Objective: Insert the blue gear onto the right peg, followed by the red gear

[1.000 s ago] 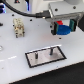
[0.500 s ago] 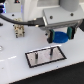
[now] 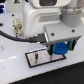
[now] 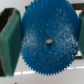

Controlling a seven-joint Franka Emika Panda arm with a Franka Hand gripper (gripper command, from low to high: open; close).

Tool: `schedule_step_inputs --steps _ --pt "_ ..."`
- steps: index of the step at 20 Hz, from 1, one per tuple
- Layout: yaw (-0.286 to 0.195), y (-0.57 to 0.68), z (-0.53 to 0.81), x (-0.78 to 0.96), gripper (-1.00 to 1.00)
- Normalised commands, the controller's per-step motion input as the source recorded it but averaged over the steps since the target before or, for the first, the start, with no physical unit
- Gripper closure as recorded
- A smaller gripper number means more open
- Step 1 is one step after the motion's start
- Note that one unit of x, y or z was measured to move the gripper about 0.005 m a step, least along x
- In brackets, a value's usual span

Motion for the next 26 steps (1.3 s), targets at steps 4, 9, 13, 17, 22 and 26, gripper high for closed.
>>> schedule_step_inputs --steps 4,9,13,17,22,26 --pt "0.000 -0.02 0.35 0.01 1.00" --pt "0.000 -0.10 0.40 0.03 1.00" --pt "0.000 -0.21 0.05 0.11 1.00" --pt "0.000 -0.37 -0.12 0.20 1.00" --pt "0.000 -0.32 -0.25 0.07 1.00" --pt "0.000 0.17 -0.03 0.01 1.00"
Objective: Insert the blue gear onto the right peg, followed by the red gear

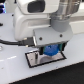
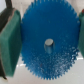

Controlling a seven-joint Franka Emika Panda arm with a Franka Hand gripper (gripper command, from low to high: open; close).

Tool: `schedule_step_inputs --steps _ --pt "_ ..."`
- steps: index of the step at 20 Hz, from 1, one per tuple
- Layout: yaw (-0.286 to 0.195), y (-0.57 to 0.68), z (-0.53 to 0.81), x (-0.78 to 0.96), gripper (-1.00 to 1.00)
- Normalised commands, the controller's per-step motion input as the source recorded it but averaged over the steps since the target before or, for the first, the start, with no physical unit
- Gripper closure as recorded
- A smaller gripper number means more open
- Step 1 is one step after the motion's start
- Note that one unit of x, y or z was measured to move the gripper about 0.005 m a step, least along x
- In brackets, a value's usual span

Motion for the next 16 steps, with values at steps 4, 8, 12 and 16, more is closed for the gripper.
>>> schedule_step_inputs --steps 4,8,12,16 --pt "0.000 0.19 0.53 0.00 1.00" --pt "0.000 0.08 0.22 0.00 1.00" --pt "0.000 0.00 -0.08 0.02 1.00" --pt "0.000 0.01 -0.13 0.11 1.00"
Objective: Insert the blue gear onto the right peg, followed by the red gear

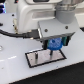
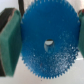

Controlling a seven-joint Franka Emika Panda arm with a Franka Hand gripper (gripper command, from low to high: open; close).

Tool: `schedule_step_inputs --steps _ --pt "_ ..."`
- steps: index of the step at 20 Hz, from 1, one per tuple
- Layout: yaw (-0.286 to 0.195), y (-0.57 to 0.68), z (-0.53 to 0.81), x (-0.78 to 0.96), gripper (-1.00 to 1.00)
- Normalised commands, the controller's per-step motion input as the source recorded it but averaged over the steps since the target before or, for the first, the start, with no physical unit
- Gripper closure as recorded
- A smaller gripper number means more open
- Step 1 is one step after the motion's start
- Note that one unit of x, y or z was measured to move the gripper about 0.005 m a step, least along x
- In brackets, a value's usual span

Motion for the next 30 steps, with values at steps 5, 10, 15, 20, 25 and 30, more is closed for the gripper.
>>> schedule_step_inputs --steps 5,10,15,20,25,30 --pt "0.000 0.00 -0.15 0.24 1.00" --pt "0.000 0.00 -0.13 0.35 1.00" --pt "0.000 -0.02 -0.38 0.15 1.00" --pt "0.000 0.03 -0.12 0.01 -1.00" --pt "0.000 0.30 0.51 -0.22 -1.00" --pt "0.000 0.29 0.64 -0.32 -1.00"
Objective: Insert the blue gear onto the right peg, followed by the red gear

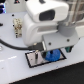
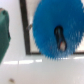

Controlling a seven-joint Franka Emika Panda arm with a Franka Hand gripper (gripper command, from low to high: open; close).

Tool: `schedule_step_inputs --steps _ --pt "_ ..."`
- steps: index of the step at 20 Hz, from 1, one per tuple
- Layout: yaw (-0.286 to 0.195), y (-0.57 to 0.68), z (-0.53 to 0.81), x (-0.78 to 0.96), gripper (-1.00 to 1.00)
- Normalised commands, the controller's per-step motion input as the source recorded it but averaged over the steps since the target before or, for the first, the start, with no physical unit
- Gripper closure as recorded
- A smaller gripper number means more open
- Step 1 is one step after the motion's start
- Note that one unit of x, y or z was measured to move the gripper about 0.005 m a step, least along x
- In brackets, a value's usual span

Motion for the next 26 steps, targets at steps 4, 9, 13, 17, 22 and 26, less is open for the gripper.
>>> schedule_step_inputs --steps 4,9,13,17,22,26 --pt "0.000 0.41 0.32 -0.57 -1.00" --pt "0.000 0.45 0.15 -0.71 -1.00" --pt "0.000 0.43 0.02 -0.73 -1.00" --pt "0.000 0.36 -0.03 -0.80 -1.00" --pt "0.000 0.30 -0.19 -0.83 -1.00" --pt "0.000 0.19 -0.36 -0.81 -1.00"
